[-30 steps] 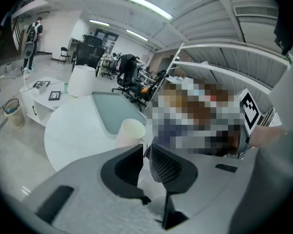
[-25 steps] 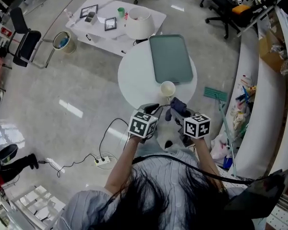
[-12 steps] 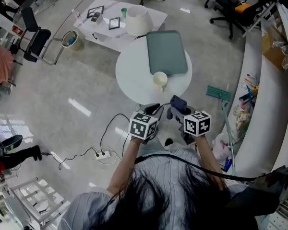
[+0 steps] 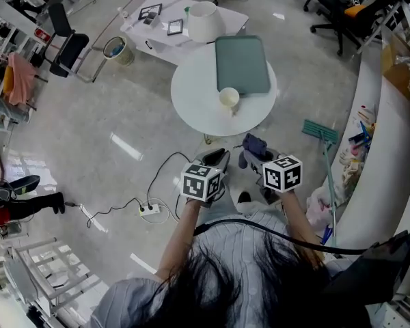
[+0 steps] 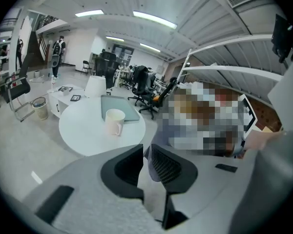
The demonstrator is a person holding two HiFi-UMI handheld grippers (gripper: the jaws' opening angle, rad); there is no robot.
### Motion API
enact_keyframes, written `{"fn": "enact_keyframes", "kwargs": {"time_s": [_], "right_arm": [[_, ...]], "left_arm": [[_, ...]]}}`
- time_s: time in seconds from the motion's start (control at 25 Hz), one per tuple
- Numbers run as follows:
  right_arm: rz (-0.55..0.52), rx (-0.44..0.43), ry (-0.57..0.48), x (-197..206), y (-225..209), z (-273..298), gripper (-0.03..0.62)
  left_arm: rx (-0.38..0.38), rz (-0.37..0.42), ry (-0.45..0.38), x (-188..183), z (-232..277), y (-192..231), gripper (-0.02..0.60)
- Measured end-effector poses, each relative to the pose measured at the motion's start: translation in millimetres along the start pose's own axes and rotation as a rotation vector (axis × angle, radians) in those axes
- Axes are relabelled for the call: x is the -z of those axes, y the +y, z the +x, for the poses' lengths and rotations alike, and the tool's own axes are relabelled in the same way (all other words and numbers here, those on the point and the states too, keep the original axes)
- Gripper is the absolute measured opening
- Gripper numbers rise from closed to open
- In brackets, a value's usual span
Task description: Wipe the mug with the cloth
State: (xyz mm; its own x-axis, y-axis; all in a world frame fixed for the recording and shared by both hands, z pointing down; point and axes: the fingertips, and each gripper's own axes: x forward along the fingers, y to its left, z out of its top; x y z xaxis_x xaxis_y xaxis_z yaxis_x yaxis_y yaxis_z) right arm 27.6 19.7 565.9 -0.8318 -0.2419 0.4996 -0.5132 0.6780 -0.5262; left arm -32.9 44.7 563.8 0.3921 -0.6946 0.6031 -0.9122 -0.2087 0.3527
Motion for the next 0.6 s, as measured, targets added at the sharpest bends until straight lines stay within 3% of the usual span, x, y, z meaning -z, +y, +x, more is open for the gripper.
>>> {"fn": "enact_keyframes", "kwargs": {"time_s": [0.6], "right_arm": [[-0.024,-0.052,-0.011,54,31,-40,0.08]], "left_arm": [[-0.068,-0.033,-0.042,55,-42,-36,0.066]]}}
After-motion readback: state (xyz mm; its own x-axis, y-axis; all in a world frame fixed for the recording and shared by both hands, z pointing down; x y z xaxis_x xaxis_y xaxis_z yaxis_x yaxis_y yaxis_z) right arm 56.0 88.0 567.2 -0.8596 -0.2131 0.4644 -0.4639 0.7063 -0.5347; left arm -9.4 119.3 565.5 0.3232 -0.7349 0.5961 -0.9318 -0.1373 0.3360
